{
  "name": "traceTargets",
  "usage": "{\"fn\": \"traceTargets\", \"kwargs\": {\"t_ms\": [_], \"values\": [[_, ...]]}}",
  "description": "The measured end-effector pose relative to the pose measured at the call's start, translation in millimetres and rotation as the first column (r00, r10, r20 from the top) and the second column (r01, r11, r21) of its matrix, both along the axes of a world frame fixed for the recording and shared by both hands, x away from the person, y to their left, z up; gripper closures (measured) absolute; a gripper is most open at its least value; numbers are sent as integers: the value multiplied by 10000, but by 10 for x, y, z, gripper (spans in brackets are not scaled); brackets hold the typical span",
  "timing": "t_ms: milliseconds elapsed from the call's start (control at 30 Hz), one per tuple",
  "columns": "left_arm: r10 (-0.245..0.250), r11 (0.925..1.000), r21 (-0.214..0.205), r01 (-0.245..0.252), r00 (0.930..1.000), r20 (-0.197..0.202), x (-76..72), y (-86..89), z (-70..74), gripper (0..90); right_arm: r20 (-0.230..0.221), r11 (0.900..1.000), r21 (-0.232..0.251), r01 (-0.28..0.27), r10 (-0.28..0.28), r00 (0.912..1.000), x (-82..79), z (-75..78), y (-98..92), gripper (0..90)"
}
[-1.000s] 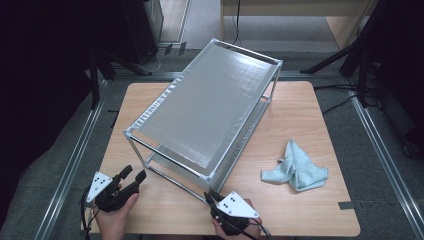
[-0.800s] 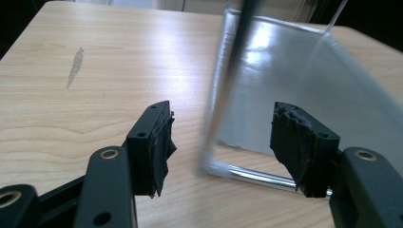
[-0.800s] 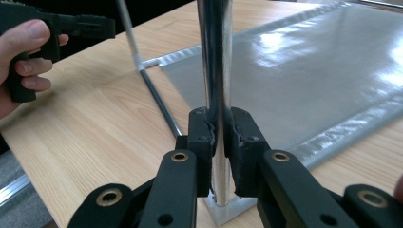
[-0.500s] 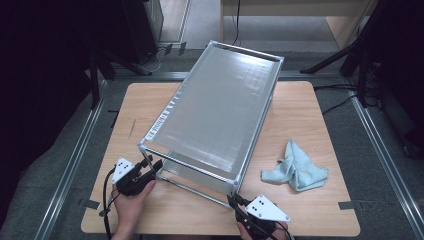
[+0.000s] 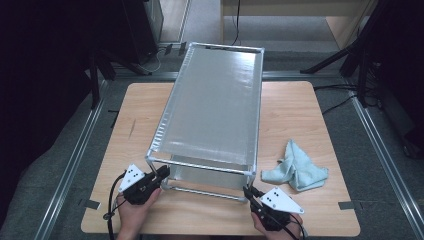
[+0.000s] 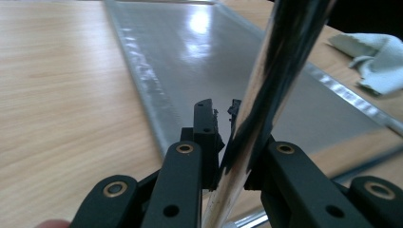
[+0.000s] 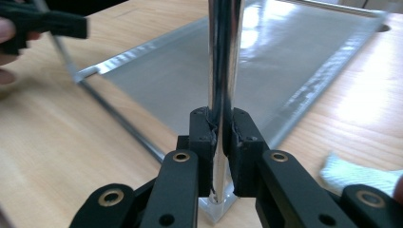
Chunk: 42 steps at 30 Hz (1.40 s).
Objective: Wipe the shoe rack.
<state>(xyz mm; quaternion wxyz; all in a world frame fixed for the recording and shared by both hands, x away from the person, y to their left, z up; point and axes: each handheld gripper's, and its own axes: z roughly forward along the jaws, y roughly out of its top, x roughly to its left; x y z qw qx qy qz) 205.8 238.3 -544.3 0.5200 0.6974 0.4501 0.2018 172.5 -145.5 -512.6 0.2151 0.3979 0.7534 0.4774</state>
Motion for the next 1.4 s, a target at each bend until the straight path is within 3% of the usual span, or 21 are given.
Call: {"fn": "traceTargets", "kwargs": {"t_ms": [67,133,400,667,733,767,800,833,900,967,1000,1067,1100,1133,1167,1200,1300,1400], "values": [[-365,9986,-385,358,9992,-169,-67,-29,-11,808,7,9999,-68,147,-147,9999,53,6,-36,816],[-583,9971,-496,572,9981,-215,-127,-65,-10,810,-18,9994,-32,341,-341,9994,112,9,-77,815],[-1299,9909,-369,1294,9915,-109,-391,-278,4,817,133,9951,-117,982,-980,9951,307,7,-183,815],[-1883,9817,-254,1888,9819,195,-491,-548,-12,832,394,9886,-112,1501,-1496,9880,473,-12,-297,809],[-1917,9815,36,1917,9806,406,-524,-644,-9,860,389,9869,-48,1616,-1613,9861,477,21,-378,716],[-1973,9803,10,1975,9795,404,-529,-667,-9,880,623,9877,-4,1561,-1558,9858,456,53,-437,673],[-1977,9801,-93,1981,9796,369,-535,-698,-13,882,803,9912,365,1270,-1296,9883,407,128,-556,624],[-1977,9801,-93,1981,9796,369,-535,-698,-13,880,803,9912,365,1270,-1296,9883,407,128,-556,624],[-1988,9795,-281,1997,9796,305,-531,-696,-16,878,700,9918,922,883,-949,9930,377,243,-722,564],[-1977,9797,-273,1985,9798,309,-534,-691,-15,877,749,9908,1030,880,-960,9926,348,339,-893,534],[-2155,9752,-449,2167,9760,310,-532,-676,-8,827,701,9857,918,1417,-1483,9865,351,360,-1032,514],[-2224,9734,-499,2237,9745,303,-537,-672,-1,740,491,9745,594,2165,-2195,9744,390,330,-1139,475],[-2217,9739,-423,2232,9745,358,-549,-668,9,740,491,9745,594,2165,-2195,9744,390,330,-1139,475],[-2208,9743,-359,2223,9745,413,-565,-663,19,707,179,9643,426,2613,-2622,9648,424,299,-1186,449],[-2213,9741,-382,2229,9742,434,-580,-658,29,637,-463,9519,253,3055,-3042,9515,494,219,-1246,366],[-2180,9749,-341,2199,9746,508,-614,-645,50,621,-735,9470,136,3210,-3192,9448,526,173,-1245,335],[-2116,9768,-209,2132,9754,614,-651,-620,70,593,-1202,9326,-497,3576,-3610,9248,625,41,-1163,201],[-1943,9808,-55,1952,9785,687,-708,-564,107,603,-1728,9092,-1018,4036,-4157,8929,744,-81,-1092,151]]}}
